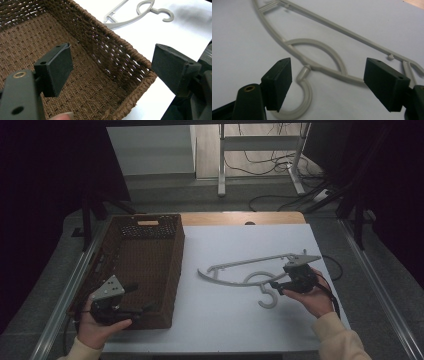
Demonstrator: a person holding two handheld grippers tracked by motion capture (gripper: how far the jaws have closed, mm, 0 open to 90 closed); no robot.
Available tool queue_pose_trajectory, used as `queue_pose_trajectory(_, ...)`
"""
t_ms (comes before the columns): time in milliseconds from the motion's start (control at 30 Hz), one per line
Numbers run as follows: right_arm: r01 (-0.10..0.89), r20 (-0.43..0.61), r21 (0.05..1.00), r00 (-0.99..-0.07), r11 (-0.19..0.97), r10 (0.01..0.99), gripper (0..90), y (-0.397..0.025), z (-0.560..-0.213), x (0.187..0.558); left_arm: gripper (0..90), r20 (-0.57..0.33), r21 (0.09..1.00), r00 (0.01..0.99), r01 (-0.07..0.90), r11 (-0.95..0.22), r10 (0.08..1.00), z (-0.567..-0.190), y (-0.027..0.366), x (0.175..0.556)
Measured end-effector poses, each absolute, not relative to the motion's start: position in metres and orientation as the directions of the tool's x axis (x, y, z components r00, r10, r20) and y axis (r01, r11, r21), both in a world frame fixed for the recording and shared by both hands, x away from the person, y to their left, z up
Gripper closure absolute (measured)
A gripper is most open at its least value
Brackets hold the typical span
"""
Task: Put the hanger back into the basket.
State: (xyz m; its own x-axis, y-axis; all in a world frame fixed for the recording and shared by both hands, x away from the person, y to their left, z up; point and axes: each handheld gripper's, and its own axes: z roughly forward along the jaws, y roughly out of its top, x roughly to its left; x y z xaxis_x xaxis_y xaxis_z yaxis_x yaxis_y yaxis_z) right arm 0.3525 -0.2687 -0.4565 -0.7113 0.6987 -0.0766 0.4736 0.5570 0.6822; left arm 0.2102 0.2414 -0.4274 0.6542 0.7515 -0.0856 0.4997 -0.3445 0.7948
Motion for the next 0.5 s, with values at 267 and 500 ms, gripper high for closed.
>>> queue_pose_trajectory(267, 0.494, -0.099, 0.642, -0.705, 0.586, 0.703, 24.2, -0.256, -0.460, 0.384, 17.4, -0.083, 0.791, 0.654, 0.502, -0.349, 0.751, -0.428, 0.239, 0.210)
queue_pose_trajectory(500, 0.508, -0.097, 0.603, -0.719, 0.615, 0.688, 26.3, -0.246, -0.465, 0.401, 17.4, -0.080, 0.789, 0.653, 0.503, -0.353, 0.753, -0.428, 0.239, 0.209)
